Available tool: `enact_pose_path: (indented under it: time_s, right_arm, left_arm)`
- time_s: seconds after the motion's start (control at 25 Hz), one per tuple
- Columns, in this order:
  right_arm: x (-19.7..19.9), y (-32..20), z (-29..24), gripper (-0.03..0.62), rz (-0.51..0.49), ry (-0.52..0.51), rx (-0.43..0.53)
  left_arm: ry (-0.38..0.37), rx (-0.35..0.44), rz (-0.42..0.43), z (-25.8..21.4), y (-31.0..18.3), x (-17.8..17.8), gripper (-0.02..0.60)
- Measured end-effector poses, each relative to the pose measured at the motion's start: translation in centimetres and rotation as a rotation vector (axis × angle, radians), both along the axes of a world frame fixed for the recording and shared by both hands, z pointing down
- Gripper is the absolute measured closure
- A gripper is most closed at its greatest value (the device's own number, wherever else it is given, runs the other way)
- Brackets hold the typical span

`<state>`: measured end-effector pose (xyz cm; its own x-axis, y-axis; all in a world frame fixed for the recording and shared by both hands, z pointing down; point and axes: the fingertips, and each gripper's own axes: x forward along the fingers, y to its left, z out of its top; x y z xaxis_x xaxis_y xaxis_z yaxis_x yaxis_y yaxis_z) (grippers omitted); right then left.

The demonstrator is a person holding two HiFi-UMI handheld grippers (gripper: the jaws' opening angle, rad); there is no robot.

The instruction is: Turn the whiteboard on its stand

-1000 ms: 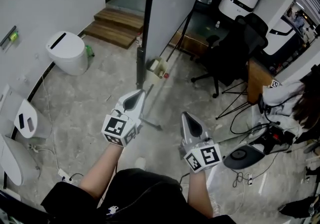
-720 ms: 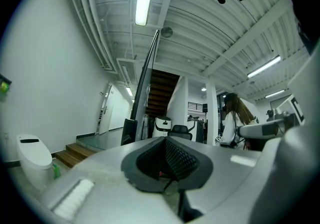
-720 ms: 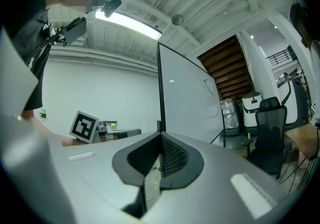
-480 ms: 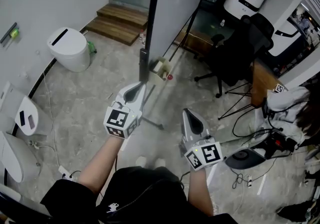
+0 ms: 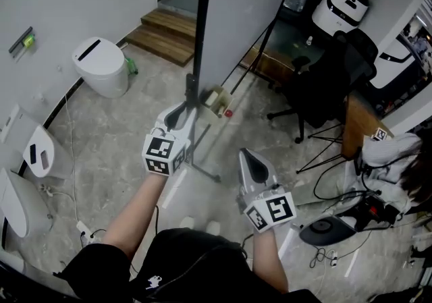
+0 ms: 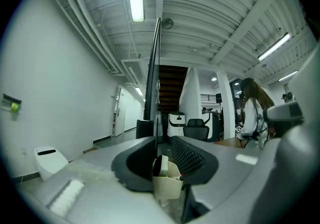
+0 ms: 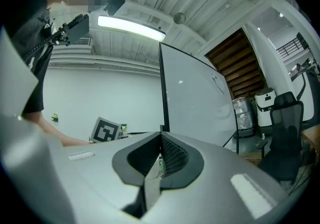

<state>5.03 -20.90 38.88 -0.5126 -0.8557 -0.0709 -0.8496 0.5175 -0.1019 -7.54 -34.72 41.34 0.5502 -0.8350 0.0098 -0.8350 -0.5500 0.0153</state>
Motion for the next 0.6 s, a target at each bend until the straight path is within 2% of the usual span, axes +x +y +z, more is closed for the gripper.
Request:
enact_pose_path:
  time_s: [0.2,0.4,0.6]
  right_arm:
    - [1.4,-0.6,0.3,0.585,-0.005,0.003,-0.013]
    - [2.8,-1.1,0.7,0.585,0.015,0.009,-0.024]
    - [3.8,-0.7,0.9,0.585,0.048,0.015,-0.032]
  left_arm:
    - [-0.05,-0.019,-0.04,1.3,-2.7,0.1,0.396]
    - [-0.089,-0.038,-0.06,2.7,-6.0,0.1,0.358]
    - [-0.087,-0.038,-0.063,2.7,-7.4,0.6,0.325]
